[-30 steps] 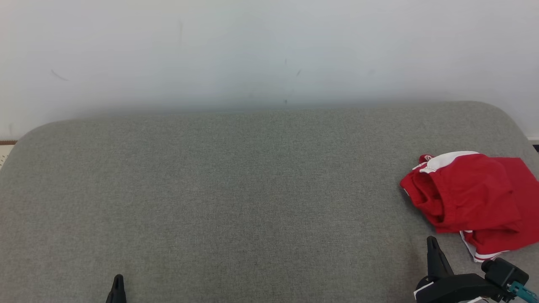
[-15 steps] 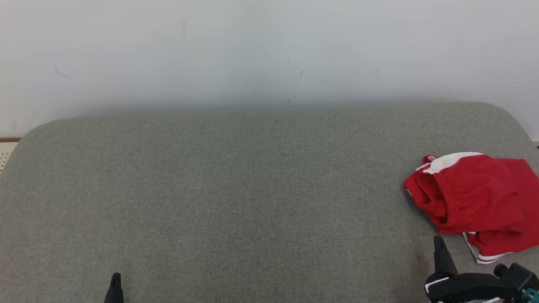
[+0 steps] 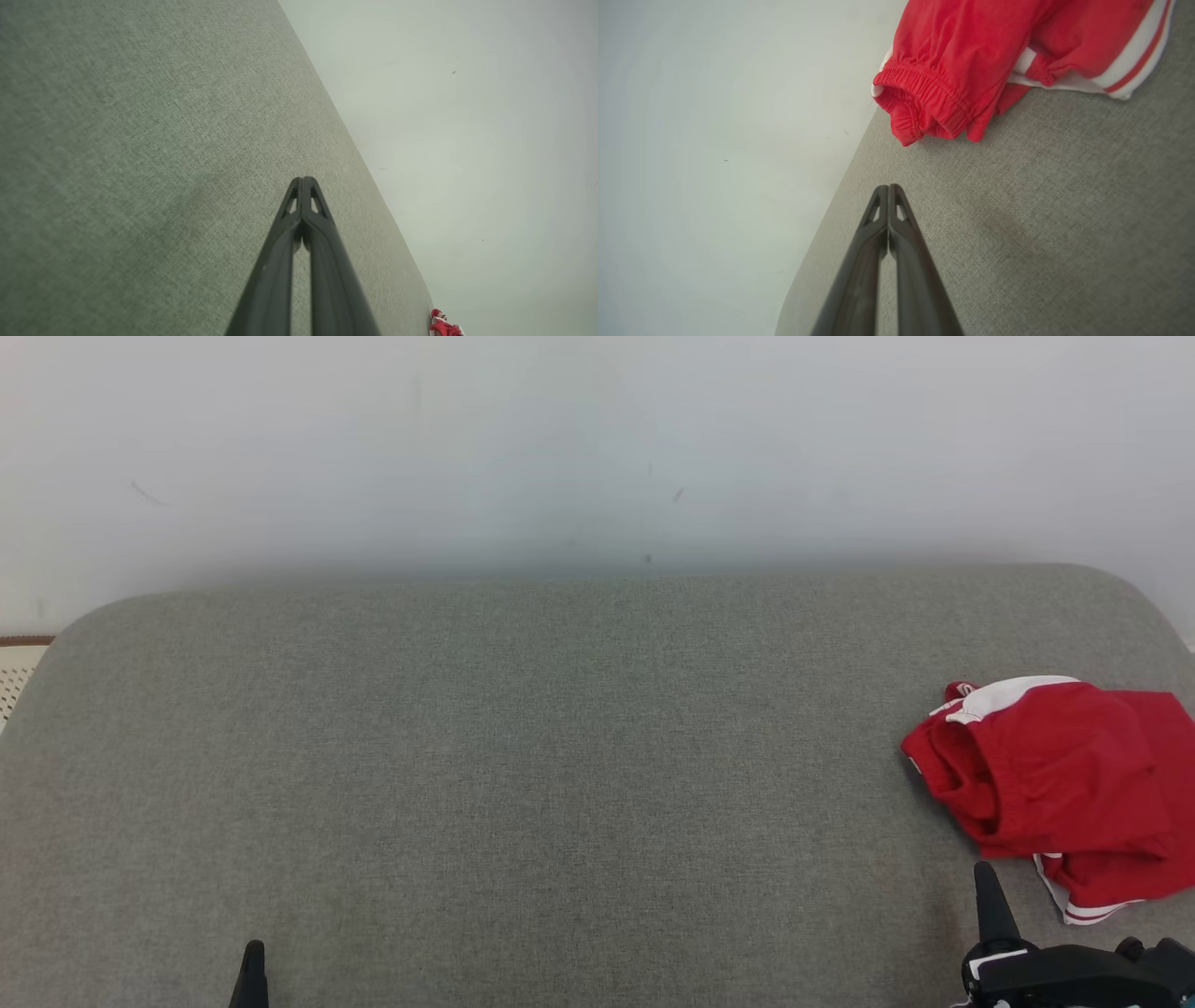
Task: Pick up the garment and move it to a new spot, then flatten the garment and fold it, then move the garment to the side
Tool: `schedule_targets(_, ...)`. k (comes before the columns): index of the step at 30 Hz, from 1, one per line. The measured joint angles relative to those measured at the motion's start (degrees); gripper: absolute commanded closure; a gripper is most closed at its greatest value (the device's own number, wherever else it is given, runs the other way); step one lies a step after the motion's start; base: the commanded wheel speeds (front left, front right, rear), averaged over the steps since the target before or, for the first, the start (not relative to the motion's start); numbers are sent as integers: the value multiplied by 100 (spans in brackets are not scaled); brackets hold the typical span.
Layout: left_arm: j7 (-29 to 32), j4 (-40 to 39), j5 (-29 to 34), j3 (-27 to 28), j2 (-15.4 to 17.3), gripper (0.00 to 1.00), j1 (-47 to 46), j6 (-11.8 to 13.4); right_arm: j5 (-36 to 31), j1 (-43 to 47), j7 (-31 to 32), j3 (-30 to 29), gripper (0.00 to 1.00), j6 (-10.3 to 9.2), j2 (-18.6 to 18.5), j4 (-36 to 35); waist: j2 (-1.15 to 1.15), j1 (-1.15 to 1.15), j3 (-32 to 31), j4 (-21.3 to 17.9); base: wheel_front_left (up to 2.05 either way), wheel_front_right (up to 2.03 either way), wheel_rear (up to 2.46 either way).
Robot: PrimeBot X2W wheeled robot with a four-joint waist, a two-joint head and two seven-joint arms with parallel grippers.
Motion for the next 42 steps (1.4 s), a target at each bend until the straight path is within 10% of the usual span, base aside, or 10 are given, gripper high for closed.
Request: schedule_targets(42,568,-269,-2363,122,10,100,63,-205,2383,59,533,-388,100,0,79,-353,0,0,36,163,0,0,0)
